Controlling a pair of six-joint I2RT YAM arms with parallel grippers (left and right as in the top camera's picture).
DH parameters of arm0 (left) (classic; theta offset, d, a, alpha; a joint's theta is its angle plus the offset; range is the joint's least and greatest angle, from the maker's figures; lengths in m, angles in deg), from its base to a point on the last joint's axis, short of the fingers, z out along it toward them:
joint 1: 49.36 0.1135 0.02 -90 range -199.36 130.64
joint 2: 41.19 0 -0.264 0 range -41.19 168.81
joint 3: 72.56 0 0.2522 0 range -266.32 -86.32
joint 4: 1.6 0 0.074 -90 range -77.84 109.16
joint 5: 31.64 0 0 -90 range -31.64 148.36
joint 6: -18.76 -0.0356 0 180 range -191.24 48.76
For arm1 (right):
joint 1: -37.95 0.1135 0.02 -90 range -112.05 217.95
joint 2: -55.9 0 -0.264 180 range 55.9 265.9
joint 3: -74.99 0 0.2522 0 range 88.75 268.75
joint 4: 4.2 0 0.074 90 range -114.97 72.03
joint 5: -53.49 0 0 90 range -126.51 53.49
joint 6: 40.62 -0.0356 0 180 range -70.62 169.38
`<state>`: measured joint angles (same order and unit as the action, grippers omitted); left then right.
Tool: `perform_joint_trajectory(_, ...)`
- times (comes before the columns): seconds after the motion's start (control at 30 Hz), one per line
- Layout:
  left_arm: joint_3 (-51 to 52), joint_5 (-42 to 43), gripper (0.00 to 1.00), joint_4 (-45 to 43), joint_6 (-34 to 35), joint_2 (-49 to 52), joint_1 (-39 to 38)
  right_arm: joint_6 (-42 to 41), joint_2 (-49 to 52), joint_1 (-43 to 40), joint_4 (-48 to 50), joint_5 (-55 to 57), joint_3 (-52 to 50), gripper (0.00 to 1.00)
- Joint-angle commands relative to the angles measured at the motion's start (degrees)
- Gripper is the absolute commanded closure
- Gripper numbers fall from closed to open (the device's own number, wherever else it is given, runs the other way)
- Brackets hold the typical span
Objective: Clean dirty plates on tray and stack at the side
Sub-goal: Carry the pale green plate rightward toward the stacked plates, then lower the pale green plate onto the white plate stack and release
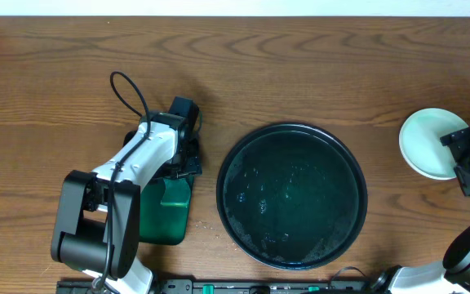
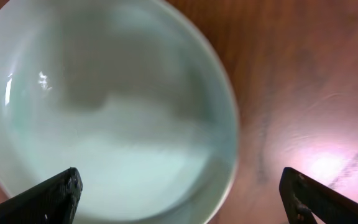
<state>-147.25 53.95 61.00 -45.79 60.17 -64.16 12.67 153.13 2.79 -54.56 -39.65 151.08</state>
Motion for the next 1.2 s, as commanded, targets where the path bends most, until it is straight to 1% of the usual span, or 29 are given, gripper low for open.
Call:
perform_joint_trajectory(0.0, 0.74, 0.96, 0.19, -0.31, -0.39, -0.42, 0.02, 3.23, -0.46, 1.44, -2.08, -6.62, 4.07, 0.01)
perform_joint_trajectory(0.13, 0.35, 0.92, 0.19, -0.26, -0.39, -0.52, 0.02, 8.31, -2.08, 3.34, -9.29, -7.78, 10.23, 0.01)
perform_joint_trajectory(0.27, -0.07, 0.70, 0.19, 0.37, -0.31, -2.51, 0.02, 10.29, -4.61, 5.62, -17.20, -6.58, 15.43, 0.01)
perform_joint_trajectory(0.47, -0.07, -2.75, 0.19, 3.02, 1.14, -11.41, 0.02, 14.60, -9.57, 9.05, -22.10, -6.12, 16.65, 0.01)
perform_joint_trajectory(0.63, -0.07, -2.69, 0.19, 6.60, -0.28, -22.21, 0.00, 16.79, -13.55, 11.67, -24.96, -6.19, 16.65, 0.01)
perform_joint_trajectory(0.73, -0.07, -2.67, 0.19, 9.11, -3.17, -29.51, -0.02, 20.41, -16.68, 13.94, -25.86, -6.23, 16.65, 0.01)
perform_joint_trajectory(0.83, -0.07, -2.64, 0.19, 11.19, -5.53, -37.09, -0.04, 26.58, -20.79, 16.74, -25.94, -7.96, 16.65, 0.01)
perform_joint_trajectory(0.93, -0.07, -2.45, 0.18, 11.56, -5.49, -45.68, -0.04, 37.44, -25.86, 20.22, -25.51, -13.14, 16.65, 0.01)
perform_joint_trajectory(1.0, -0.07, -2.47, 0.19, 11.54, -5.49, -51.71, -0.04, 42.69, -29.53, 22.58, -25.29, -15.91, 16.65, 0.01)
perform_joint_trajectory(1.13, -0.07, -2.47, 0.19, 11.56, -5.62, -63.63, -0.04, 43.76, -37.00, 26.12, -24.17, -15.76, 16.65, 0.01)
perform_joint_trajectory(1.17, -0.07, -2.45, 0.19, 11.58, -6.69, -66.95, -0.04, 44.68, -38.93, 26.62, -23.91, -15.78, 16.65, 0.01)
